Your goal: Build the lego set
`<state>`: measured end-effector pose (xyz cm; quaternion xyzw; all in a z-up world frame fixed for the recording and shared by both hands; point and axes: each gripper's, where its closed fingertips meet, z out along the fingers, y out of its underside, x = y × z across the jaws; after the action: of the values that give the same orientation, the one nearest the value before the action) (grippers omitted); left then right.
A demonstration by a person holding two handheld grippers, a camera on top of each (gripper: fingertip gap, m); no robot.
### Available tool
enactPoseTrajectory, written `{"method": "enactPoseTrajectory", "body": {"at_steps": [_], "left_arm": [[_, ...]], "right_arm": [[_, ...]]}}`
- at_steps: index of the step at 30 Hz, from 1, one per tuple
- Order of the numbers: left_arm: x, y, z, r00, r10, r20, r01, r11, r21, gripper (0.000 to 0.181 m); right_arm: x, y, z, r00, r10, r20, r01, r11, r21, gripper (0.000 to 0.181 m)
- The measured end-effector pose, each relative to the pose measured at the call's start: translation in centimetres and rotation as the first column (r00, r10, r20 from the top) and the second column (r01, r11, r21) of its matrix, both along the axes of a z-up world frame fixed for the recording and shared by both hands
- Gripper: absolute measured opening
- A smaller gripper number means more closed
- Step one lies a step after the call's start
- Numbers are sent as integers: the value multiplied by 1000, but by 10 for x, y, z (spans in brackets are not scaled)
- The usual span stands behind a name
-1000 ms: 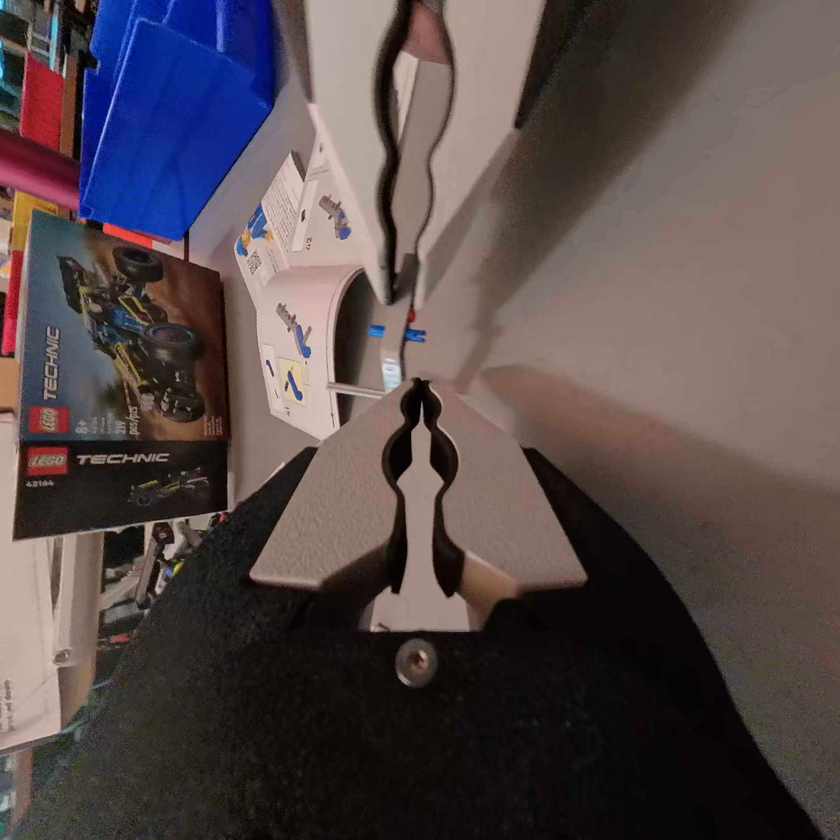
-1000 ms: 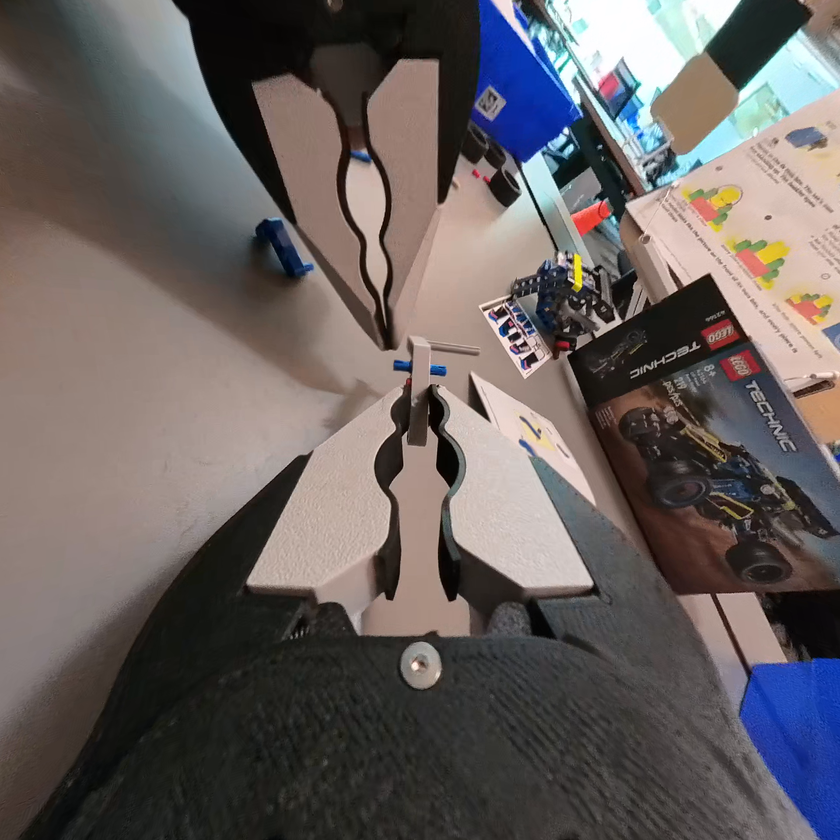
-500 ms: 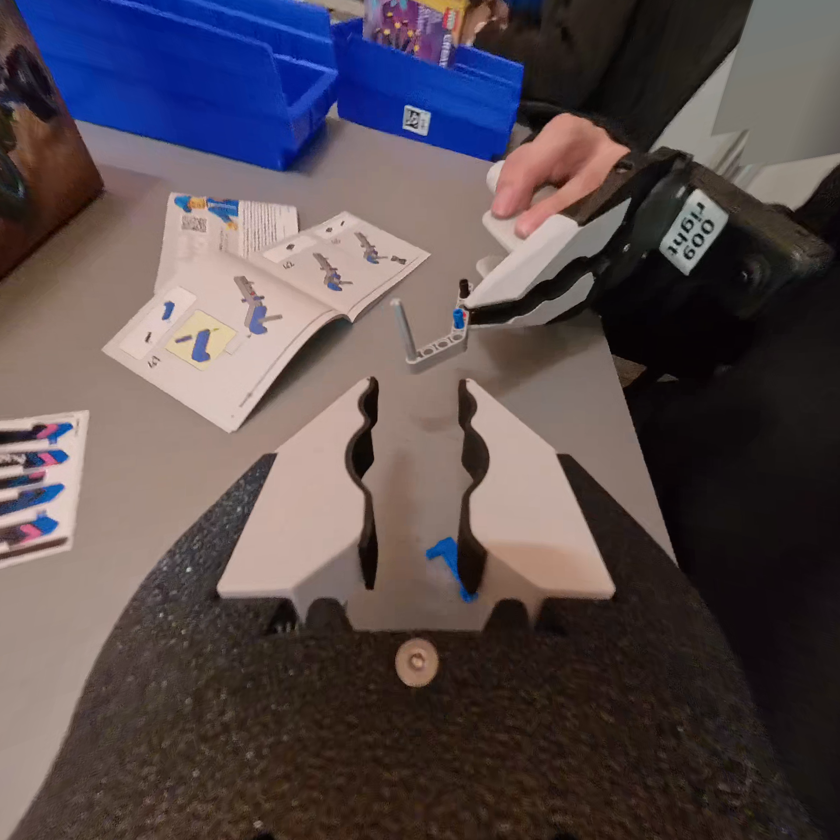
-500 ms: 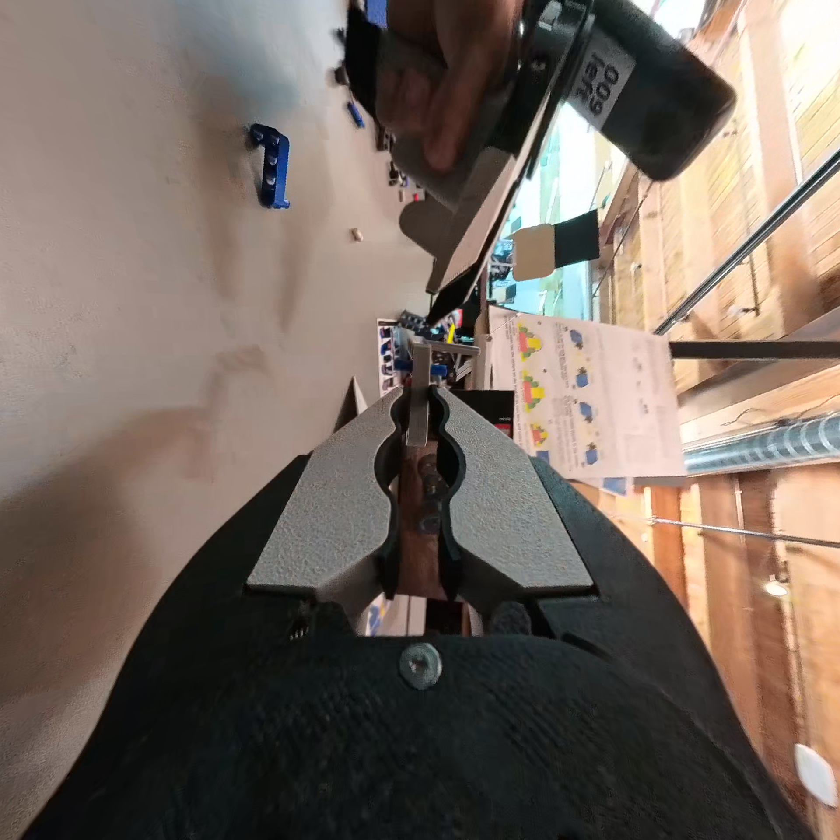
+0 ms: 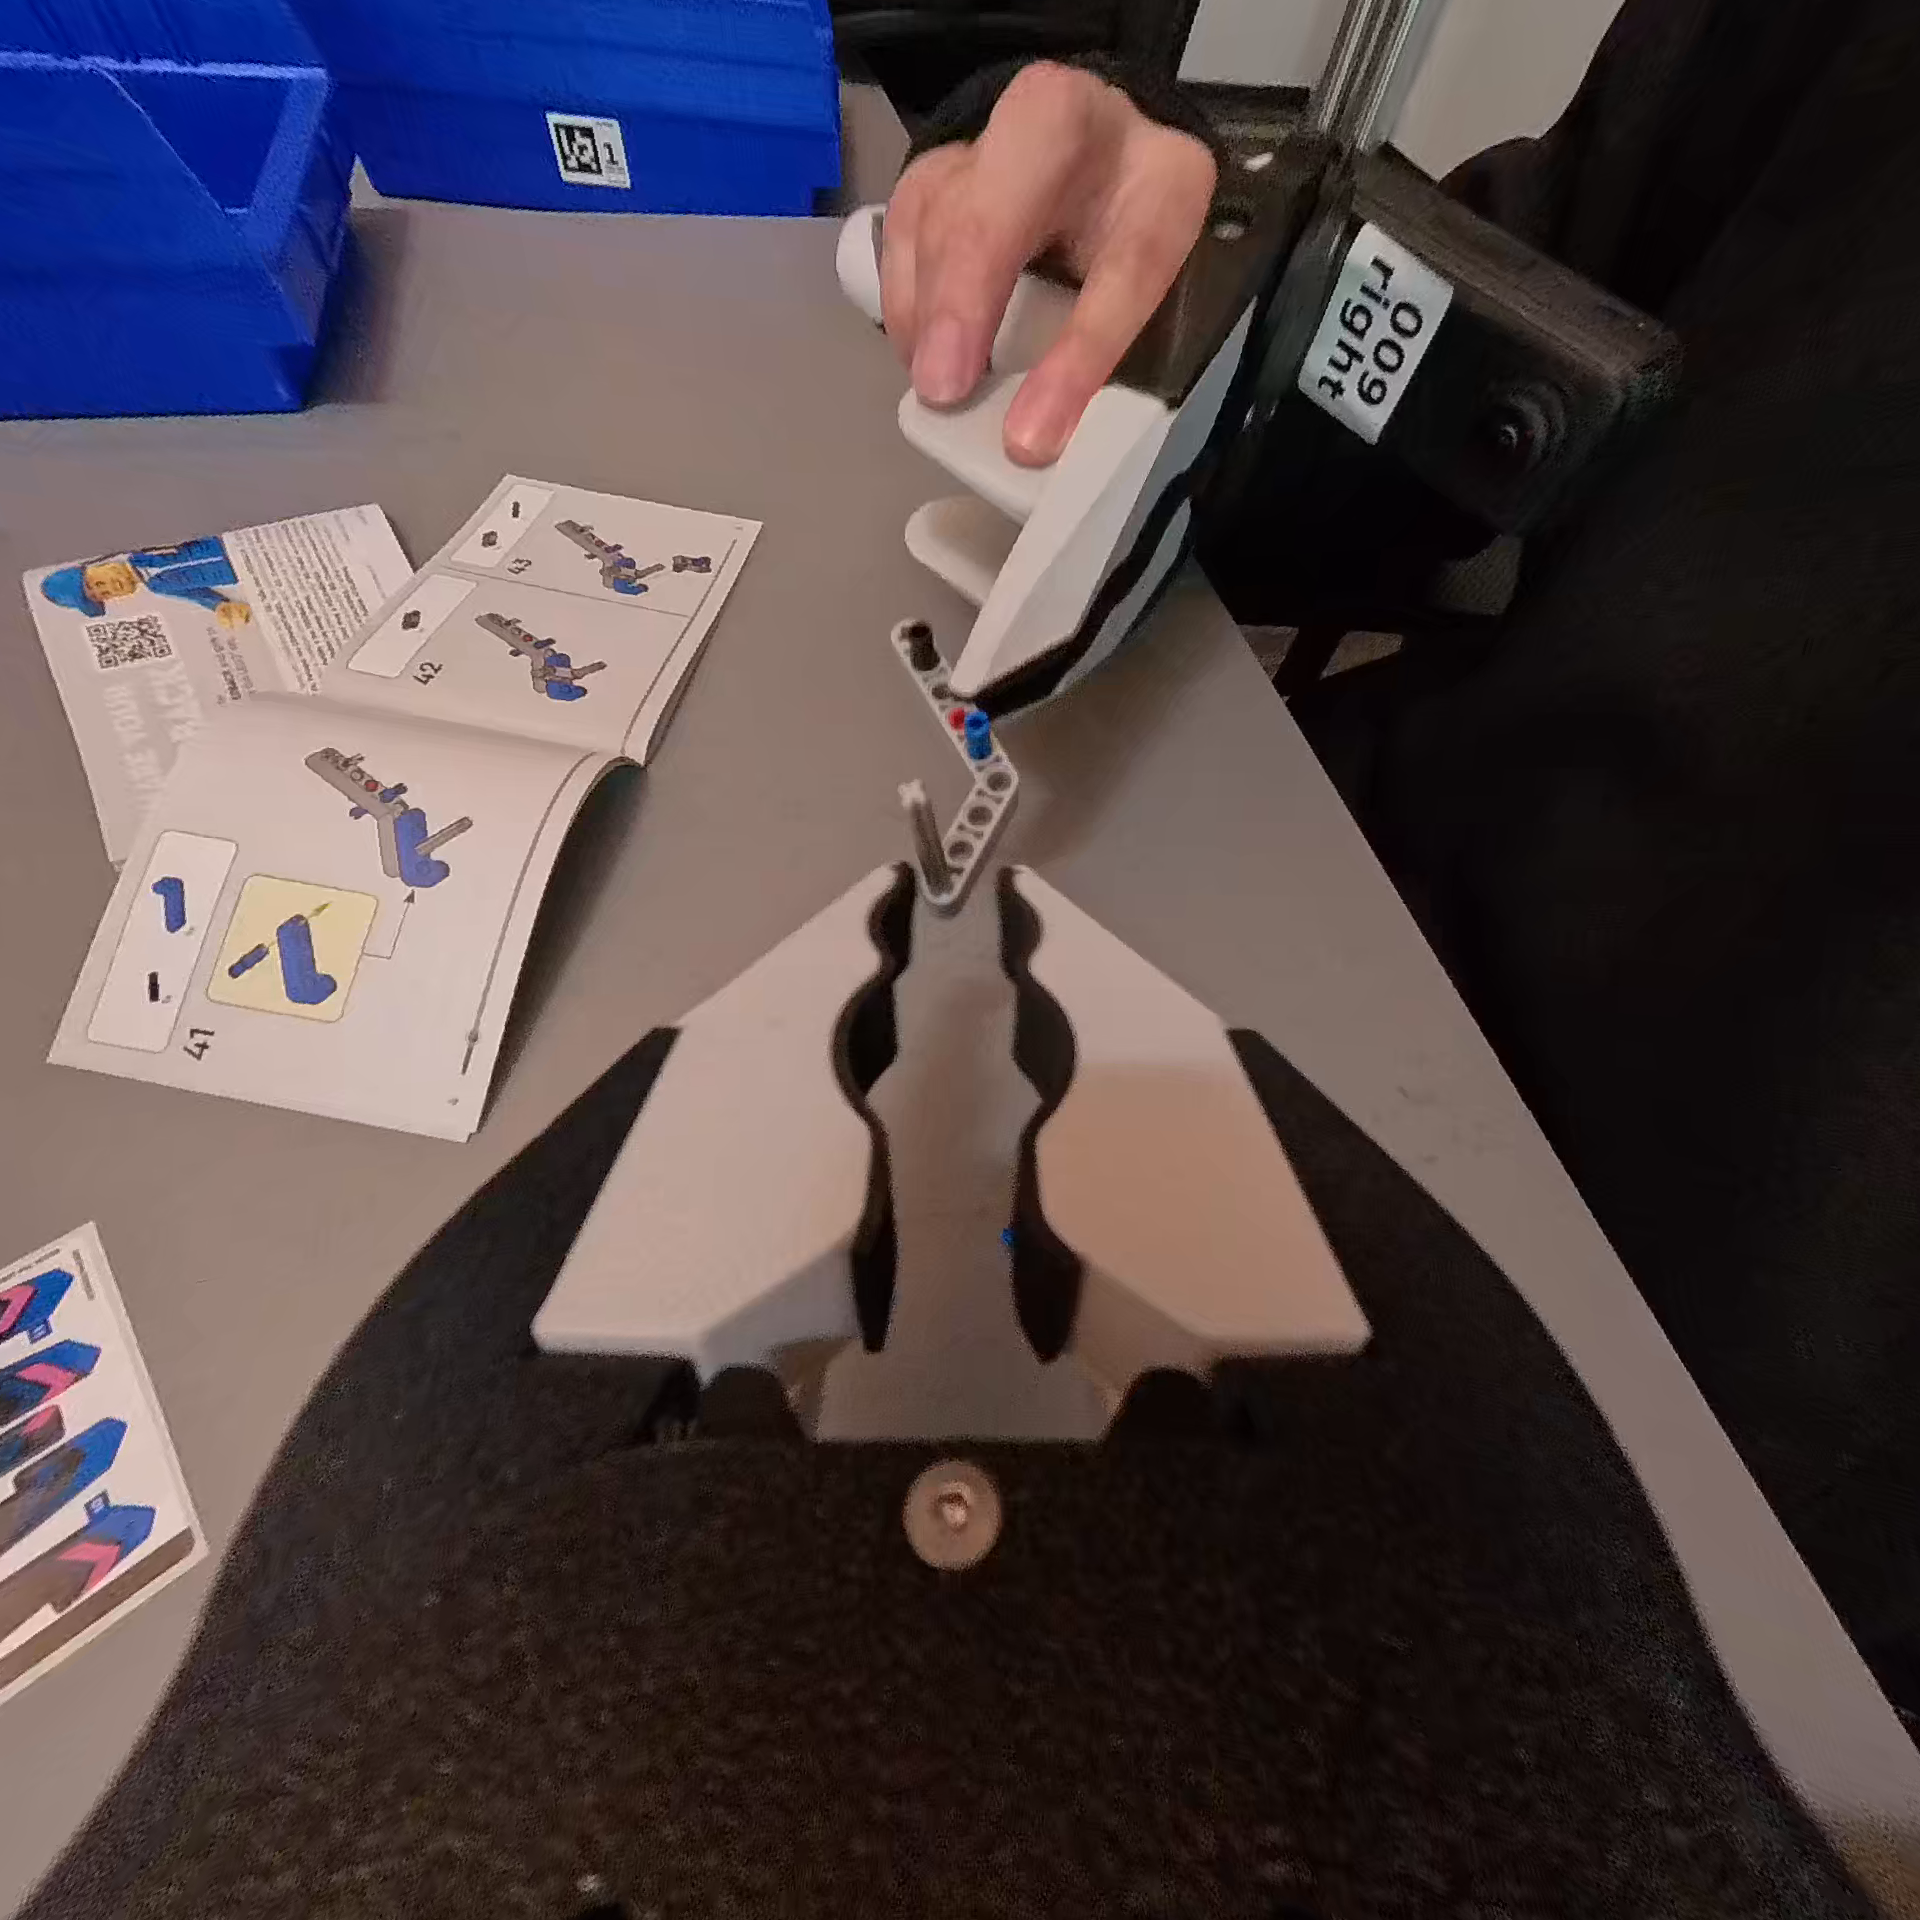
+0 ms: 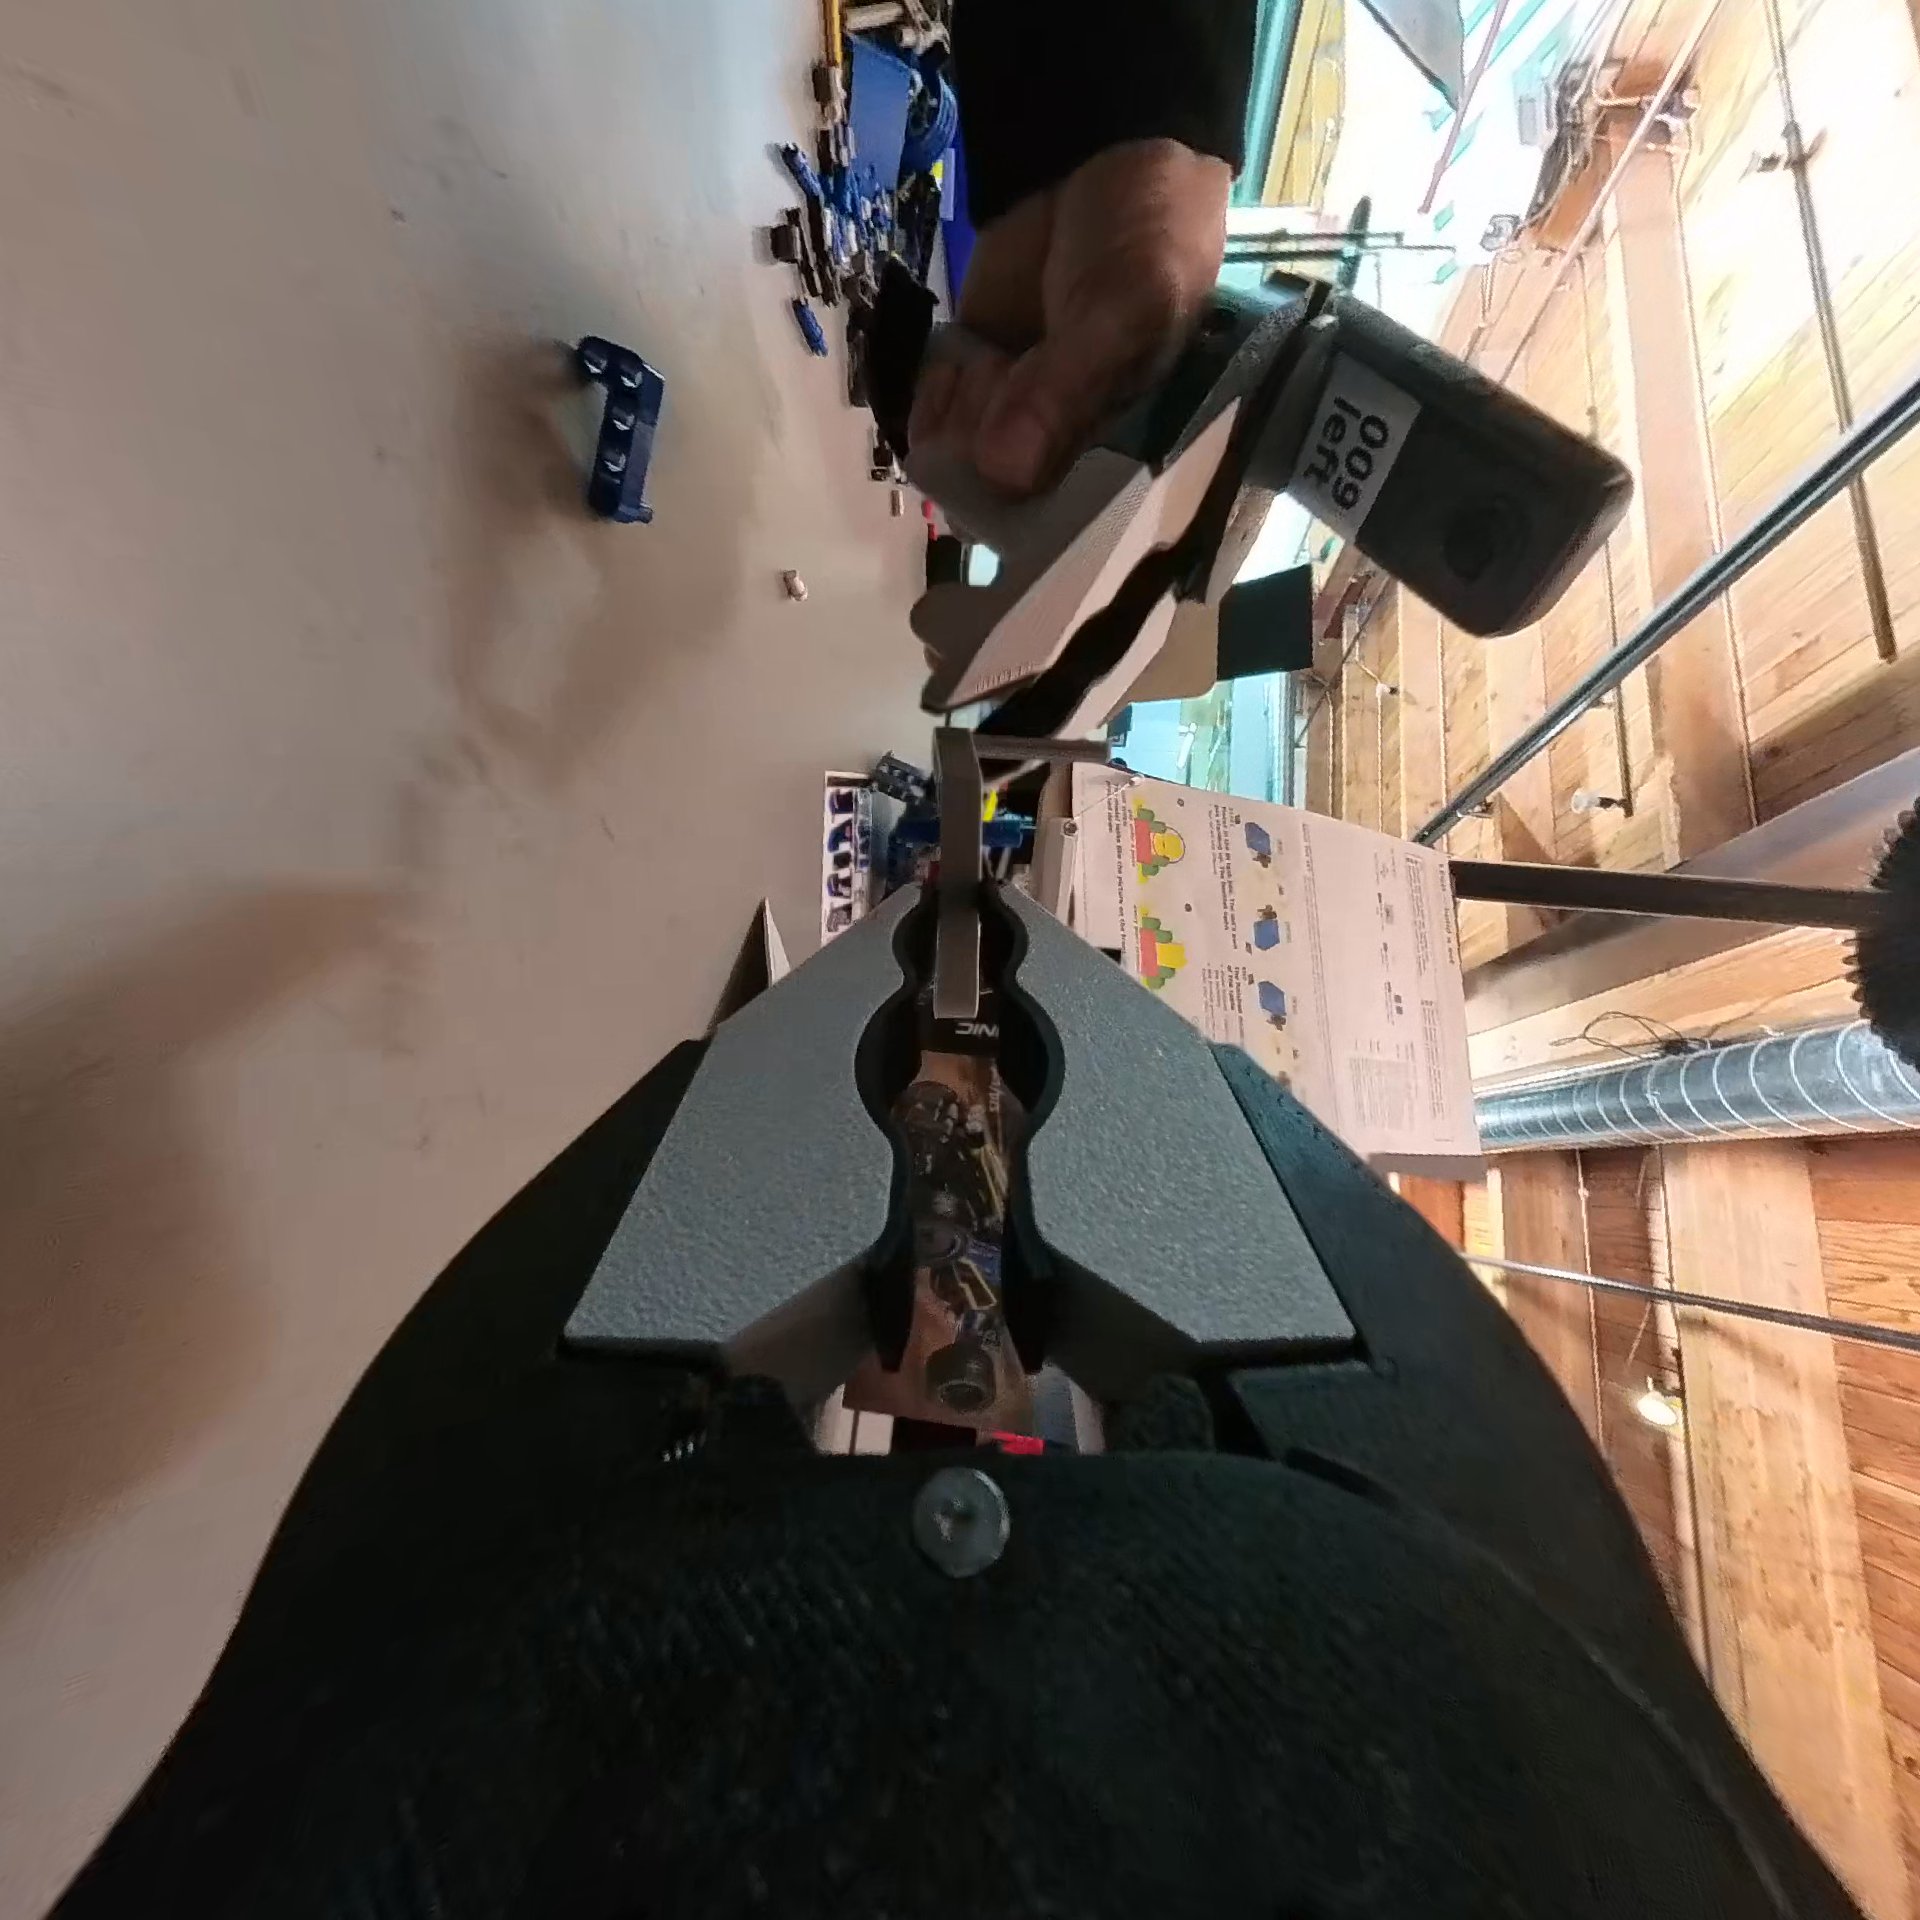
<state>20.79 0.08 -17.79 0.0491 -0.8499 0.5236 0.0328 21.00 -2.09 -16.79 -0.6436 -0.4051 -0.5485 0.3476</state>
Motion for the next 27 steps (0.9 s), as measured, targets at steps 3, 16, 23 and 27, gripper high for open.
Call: {"method": "enactPoseTrajectory", "body": {"at_steps": [3, 16, 23, 27], "left_arm": [[-3, -1, 1, 999, -16, -43, 15, 1000, -21, 27], [35, 16, 10, 539, -138, 831, -247, 917, 312, 5], [39, 9, 25, -84, -476, 875, -507, 777, 374, 3], [31, 1, 18, -142, -467, 873, -475, 806, 353, 4]], "right_arm": [[0, 1, -3, 1000, 11, 12, -11, 1000, -24, 6], [29, -15, 5, 429, 75, -900, 232, 954, 191, 56], [36, -8, 16, 19, 276, -961, 369, 891, 263, 35], [38, -8, 3, -8, 214, -977, 424, 885, 190, 43]]}}
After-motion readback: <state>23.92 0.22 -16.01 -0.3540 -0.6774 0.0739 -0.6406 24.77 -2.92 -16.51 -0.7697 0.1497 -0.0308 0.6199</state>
